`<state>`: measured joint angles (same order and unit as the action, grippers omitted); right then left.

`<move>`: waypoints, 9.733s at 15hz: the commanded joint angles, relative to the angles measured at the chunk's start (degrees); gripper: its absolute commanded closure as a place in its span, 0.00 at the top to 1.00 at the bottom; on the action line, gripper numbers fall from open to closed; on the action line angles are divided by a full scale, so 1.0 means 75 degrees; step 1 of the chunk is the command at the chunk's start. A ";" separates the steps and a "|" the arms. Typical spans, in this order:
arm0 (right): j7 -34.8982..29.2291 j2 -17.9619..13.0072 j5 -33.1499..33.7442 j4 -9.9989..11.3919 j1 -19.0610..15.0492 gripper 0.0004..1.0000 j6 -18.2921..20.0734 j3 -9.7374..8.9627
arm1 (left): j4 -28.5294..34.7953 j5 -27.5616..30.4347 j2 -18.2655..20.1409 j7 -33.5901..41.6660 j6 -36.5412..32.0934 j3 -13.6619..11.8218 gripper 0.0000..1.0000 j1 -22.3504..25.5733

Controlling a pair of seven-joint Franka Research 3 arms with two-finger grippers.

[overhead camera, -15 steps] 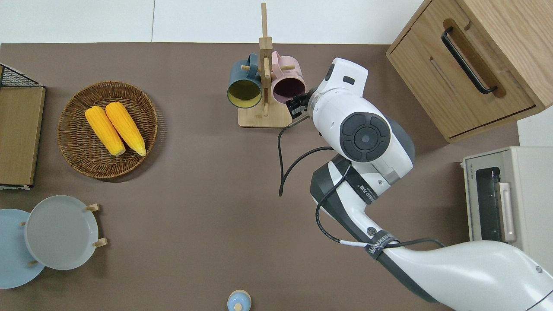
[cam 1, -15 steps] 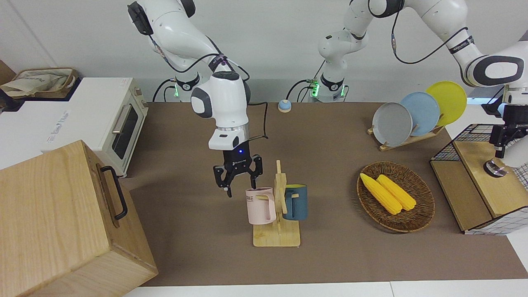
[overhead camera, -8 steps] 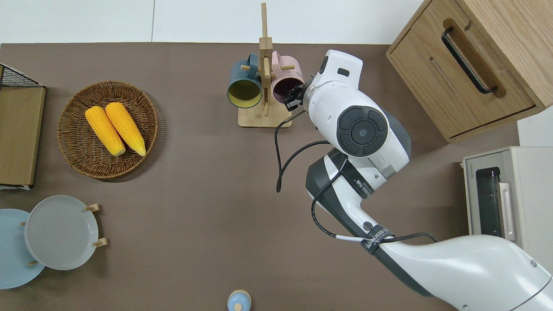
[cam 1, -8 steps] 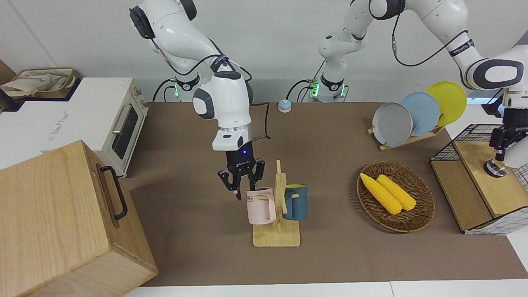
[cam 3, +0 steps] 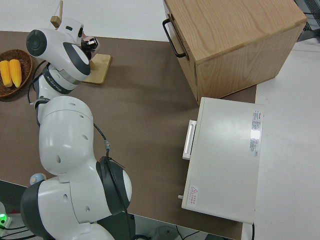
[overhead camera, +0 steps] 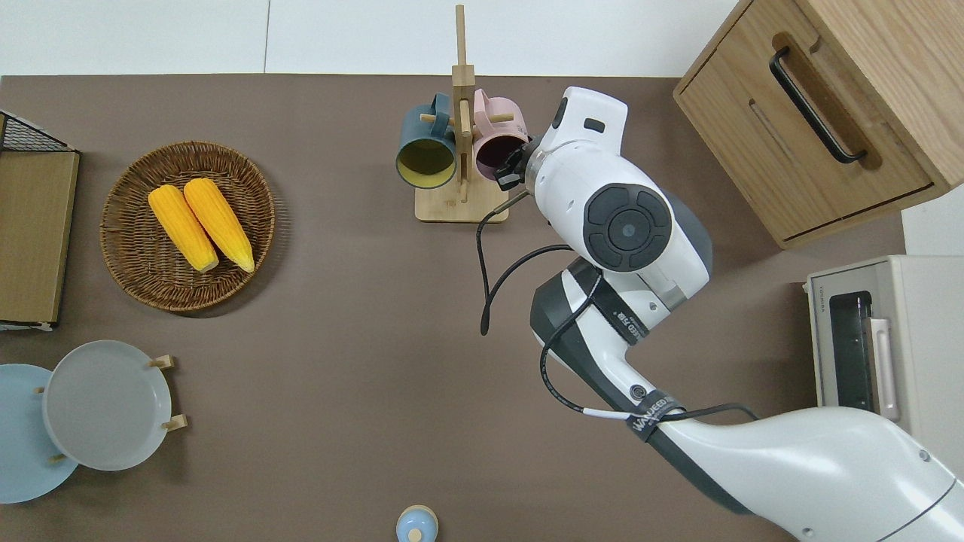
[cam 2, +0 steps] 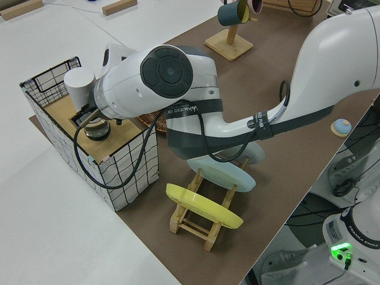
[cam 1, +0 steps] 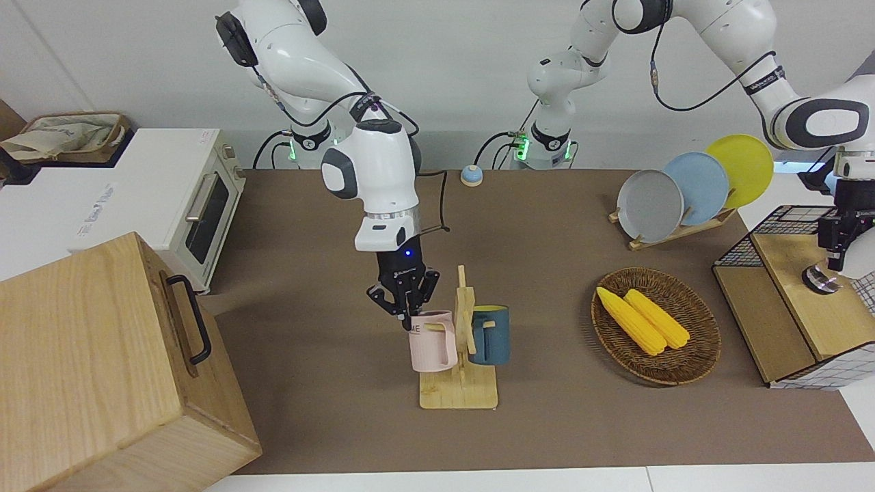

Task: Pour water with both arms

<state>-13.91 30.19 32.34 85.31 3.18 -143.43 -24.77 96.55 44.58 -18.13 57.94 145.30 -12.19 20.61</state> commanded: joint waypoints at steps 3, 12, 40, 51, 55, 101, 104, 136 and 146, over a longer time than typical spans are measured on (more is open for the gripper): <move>0.0437 0.0193 0.0153 -0.0265 -0.0014 0.00 0.0116 -0.0037 | -0.0287 0.0173 -0.0115 0.0102 0.0057 0.0079 0.00 0.0100; 0.0448 0.0123 0.0421 -0.0265 -0.0096 0.00 0.0290 -0.0025 | -0.0487 0.0080 0.0096 -0.0131 -0.0118 -0.0015 0.00 0.0088; 0.1490 -0.1108 -0.0315 0.0285 -0.1689 0.00 0.1557 -0.0576 | -0.1401 -0.2884 0.0764 -0.3670 -0.1361 0.0079 0.00 -0.0099; 0.1632 -0.1962 -0.1054 0.0847 -0.1737 0.00 0.4002 -0.0470 | -0.0149 -0.3939 0.1947 -0.4736 -0.1725 0.0218 0.00 -0.0709; 0.1585 -0.2431 -0.1779 0.1152 -0.1702 0.00 0.5585 -0.0447 | 0.0730 -0.4385 0.2580 -0.5345 -0.1713 0.0593 0.00 -0.0744; -0.6653 0.0369 -0.5707 0.0309 0.2763 0.00 0.2342 0.0268 | 0.6321 -0.5487 0.6120 -0.7609 -0.1373 0.2059 0.00 -0.3697; -0.6886 0.0369 -0.5707 0.0297 0.2763 0.98 0.2121 0.0315 | 0.6357 -0.5440 0.6120 -0.7597 -0.1396 0.2059 0.00 -0.3709; -0.0750 -0.3345 -0.5109 0.0133 -0.0354 0.99 0.7052 0.1942 | 0.6521 -0.5440 0.5909 -0.7738 -0.2756 0.2083 0.00 -0.4916; 0.2286 -0.3955 -0.4207 0.0367 -0.0718 0.99 0.7498 0.2867 | 0.5960 -0.5440 0.4879 -0.7738 -0.3175 0.2083 0.00 -0.5022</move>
<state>-2.74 2.86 -0.76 85.94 -2.12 -87.73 -5.29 145.36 3.28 20.32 0.51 125.20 4.01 -16.13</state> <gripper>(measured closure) 0.009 0.357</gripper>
